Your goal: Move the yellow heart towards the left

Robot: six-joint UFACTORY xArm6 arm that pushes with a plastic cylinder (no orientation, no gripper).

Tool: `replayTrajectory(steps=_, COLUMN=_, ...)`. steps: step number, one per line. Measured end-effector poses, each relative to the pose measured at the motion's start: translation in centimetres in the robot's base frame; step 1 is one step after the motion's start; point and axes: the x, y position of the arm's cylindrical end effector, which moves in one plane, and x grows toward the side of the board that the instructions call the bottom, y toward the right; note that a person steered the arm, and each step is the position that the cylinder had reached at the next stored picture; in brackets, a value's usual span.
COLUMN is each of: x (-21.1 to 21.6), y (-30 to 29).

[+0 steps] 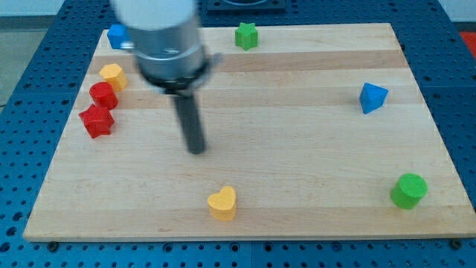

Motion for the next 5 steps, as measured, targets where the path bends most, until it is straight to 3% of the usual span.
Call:
replayTrajectory(steps=1, x=2.1, y=6.2)
replayTrajectory(steps=2, x=8.6, y=8.4)
replayTrajectory(steps=3, x=11.7, y=8.6)
replayTrajectory(steps=4, x=12.4, y=7.9)
replayTrajectory(steps=5, x=8.4, y=6.3)
